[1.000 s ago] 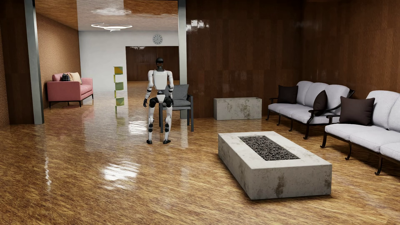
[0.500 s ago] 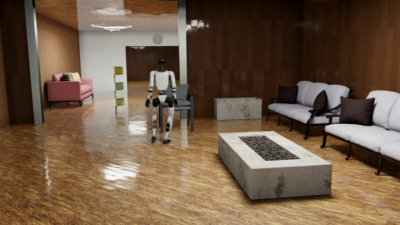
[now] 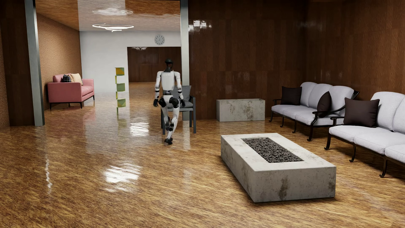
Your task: Head to chair
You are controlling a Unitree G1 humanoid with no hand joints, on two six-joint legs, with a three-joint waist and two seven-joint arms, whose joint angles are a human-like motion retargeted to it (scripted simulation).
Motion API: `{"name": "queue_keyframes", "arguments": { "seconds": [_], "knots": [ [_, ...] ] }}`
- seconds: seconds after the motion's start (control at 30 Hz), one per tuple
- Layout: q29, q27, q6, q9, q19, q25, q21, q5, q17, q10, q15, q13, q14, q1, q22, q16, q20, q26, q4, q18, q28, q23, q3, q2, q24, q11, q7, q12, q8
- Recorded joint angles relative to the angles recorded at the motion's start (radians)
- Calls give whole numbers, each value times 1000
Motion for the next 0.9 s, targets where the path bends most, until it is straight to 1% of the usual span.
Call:
{"name": "queue_keyframes", "arguments": {
  "seconds": [0.03,0.07,0.1,0.13,0.17,0.2,0.23,0.27,0.3,0.33,0.37,0.4,0.43,0.47,0.53,0.6,0.67,0.73,0.83,0.87,0.9],
  "knots": [
    [28,3,-3,2,97,1,12,-11,-22,-14,60,7,-7,22,-19,-4,-5,-23,-4,-2,5,18,2,-39,-3,86,13,-4,13],
    [45,11,-7,5,277,3,8,-33,-43,-13,81,28,-19,36,-35,-12,-14,-32,-9,-3,10,17,5,-82,-9,183,23,-20,23],
    [42,19,-12,10,293,10,-6,-41,-58,-4,97,44,-33,44,-51,-14,-17,-47,-7,-6,14,17,16,-139,-16,294,38,-26,-19],
    [21,24,-17,15,294,20,-24,-62,-66,6,79,63,-46,50,-66,-17,-18,-55,-4,-11,19,14,22,-194,-20,387,47,-37,-18],
    [-2,27,-23,20,294,33,-41,-118,-67,11,70,80,-55,56,-79,-19,-16,-60,-4,-17,27,16,24,-242,-23,449,48,-49,-26],
    [-14,31,-29,23,303,44,-52,-197,-63,10,58,93,-60,63,-90,-18,-17,-63,-7,-23,35,24,17,-276,-24,467,40,-60,-44],
    [-9,34,-36,25,242,49,-53,-273,-56,2,42,100,-61,71,-100,-15,-20,-68,-12,-31,41,35,5,-295,-23,443,26,-69,-81],
    [8,35,-42,26,169,47,-46,-334,-54,-3,25,103,-63,77,-108,-12,-28,-72,-19,-39,41,44,-9,-305,-22,381,9,-75,-121],
    [26,32,-48,26,108,44,-38,-370,-56,-5,2,110,-67,81,-108,-5,-33,-87,-27,-47,38,42,-23,-306,-21,287,-8,-74,-147],
    [37,28,-53,26,72,43,-35,-361,-55,-10,-10,114,-69,87,-108,-1,-40,-97,-32,-56,33,36,-37,-307,-19,179,-28,-73,-129],
    [37,27,-55,26,58,45,-40,-316,-51,-13,-11,118,-72,92,-106,3,-47,-102,-36,-65,30,29,-48,-302,-17,56,-48,-72,-55],
    [29,27,-56,24,77,46,-47,-260,-46,-14,-3,124,-77,96,-100,5,-53,-104,-39,-75,26,19,-54,-284,-15,-77,-70,-71,57],
    [18,27,-57,23,111,46,-53,-230,-33,-21,36,123,-77,101,-97,5,-61,-88,-39,-85,23,16,-55,-255,-14,-160,-92,-74,123],
    [10,26,-58,22,117,44,-56,-232,-22,-16,28,122,-79,102,-88,6,-62,-72,-38,-96,22,13,-51,-231,-16,-185,-113,-76,110],
    [9,26,-55,21,82,28,-43,-236,1,-13,31,104,-78,103,-62,3,-35,-38,-27,-121,33,21,-44,-193,-26,-215,-164,-75,35],
    [20,25,-47,19,64,14,-32,-236,11,-19,28,82,-70,103,-30,-3,-23,-12,-21,-148,39,15,-39,-162,-26,-239,-218,-75,-29],
    [7,17,-38,19,48,6,-32,-236,13,-21,21,60,-62,96,-4,2,-32,-4,-17,-176,24,-4,-33,-132,-18,-264,-276,-67,-94],
    [-5,9,-28,18,33,7,-30,-234,12,-12,19,23,-57,78,3,10,-29,-10,-17,-201,8,3,-31,-100,-23,-299,-343,-41,-166],
    [-7,7,-12,15,17,9,-26,-242,-12,-2,17,-28,-44,37,2,-2,1,-6,-36,-236,11,12,-27,-71,-55,-343,-442,-29,-279],
    [-4,7,-7,14,13,9,-17,-251,-25,0,13,-48,-40,22,-3,-10,17,-7,-43,-255,15,21,-26,-72,-63,-342,-461,-26,-312],
    [3,9,-2,14,10,8,-3,-261,-41,2,7,-70,-36,7,-7,-16,30,-10,-46,-284,18,35,-26,-76,-66,-336,-462,-23,-343]
  ]
}}
